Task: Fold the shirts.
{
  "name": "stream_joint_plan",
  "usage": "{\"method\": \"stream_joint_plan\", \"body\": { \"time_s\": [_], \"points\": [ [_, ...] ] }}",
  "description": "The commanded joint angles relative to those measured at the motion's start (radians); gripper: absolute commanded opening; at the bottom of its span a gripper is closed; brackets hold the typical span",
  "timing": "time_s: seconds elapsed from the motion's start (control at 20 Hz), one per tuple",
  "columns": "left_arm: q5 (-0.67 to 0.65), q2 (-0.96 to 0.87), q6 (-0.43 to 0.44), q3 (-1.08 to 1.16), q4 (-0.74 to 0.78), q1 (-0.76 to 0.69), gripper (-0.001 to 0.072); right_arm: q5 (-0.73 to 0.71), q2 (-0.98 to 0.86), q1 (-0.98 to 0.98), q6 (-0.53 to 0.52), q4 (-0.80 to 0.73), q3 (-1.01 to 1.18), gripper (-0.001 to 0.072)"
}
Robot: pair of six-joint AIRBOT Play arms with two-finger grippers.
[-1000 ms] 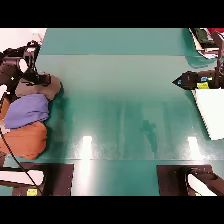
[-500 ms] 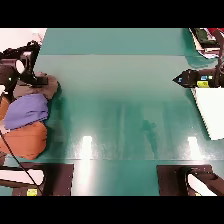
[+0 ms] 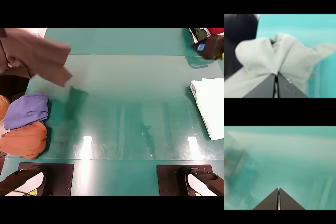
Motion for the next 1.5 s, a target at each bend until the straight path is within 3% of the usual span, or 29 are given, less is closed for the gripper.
{"method": "stream_joint_plan", "body": {
  "time_s": [0.0, 0.25, 0.4, 0.45, 0.5, 0.55, 0.7, 0.85, 1.0, 1.15, 1.45],
  "points": [
    [-0.087, 0.093, 0.014, 0.074, -0.005, -0.212, 0.0026, -0.014, 0.0, 0.001, -0.001, -0.001, 0.098, 0.0023],
    [-0.127, 0.006, -0.037, -0.06, -0.029, -0.578, 0.0027, 0.017, 0.0, 0.001, -0.001, -0.001, 0.114, 0.0023],
    [-0.1, -0.126, -0.03, -0.158, -0.169, -0.727, 0.003, 0.053, 0.0, 0.001, -0.001, -0.001, 0.114, 0.0023],
    [-0.077, -0.175, 0.013, -0.182, -0.226, -0.755, 0.0199, 0.062, 0.0, 0.001, -0.001, -0.001, 0.114, 0.0022],
    [-0.059, -0.218, 0.036, -0.192, -0.249, -0.768, 0.0476, 0.073, 0.0, 0.001, -0.001, -0.001, 0.114, 0.0023],
    [-0.055, -0.251, 0.035, -0.189, -0.246, -0.768, 0.057, 0.085, 0.0, 0.001, -0.001, -0.001, 0.114, 0.0023],
    [-0.076, -0.256, 0.034, -0.188, -0.121, -0.673, 0.0573, 0.108, 0.0, 0.001, -0.001, 0.0, 0.114, 0.0022],
    [-0.142, -0.252, 0.019, -0.2, -0.104, -0.46, 0.0573, 0.109, 0.0, 0.001, -0.001, 0.0, 0.114, 0.0023],
    [-0.101, -0.253, 0.017, -0.314, -0.216, -0.233, 0.0573, 0.108, -0.001, 0.001, -0.001, -0.001, 0.114, 0.0022],
    [-0.029, -0.259, 0.073, -0.489, -0.364, -0.065, 0.0572, 0.108, -0.001, 0.001, -0.001, -0.001, 0.114, 0.0022],
    [0.017, -0.359, 0.232, -0.655, -0.604, 0.079, 0.0573, 0.108, -0.001, 0.001, -0.001, -0.001, 0.114, 0.0023]
  ]
}}
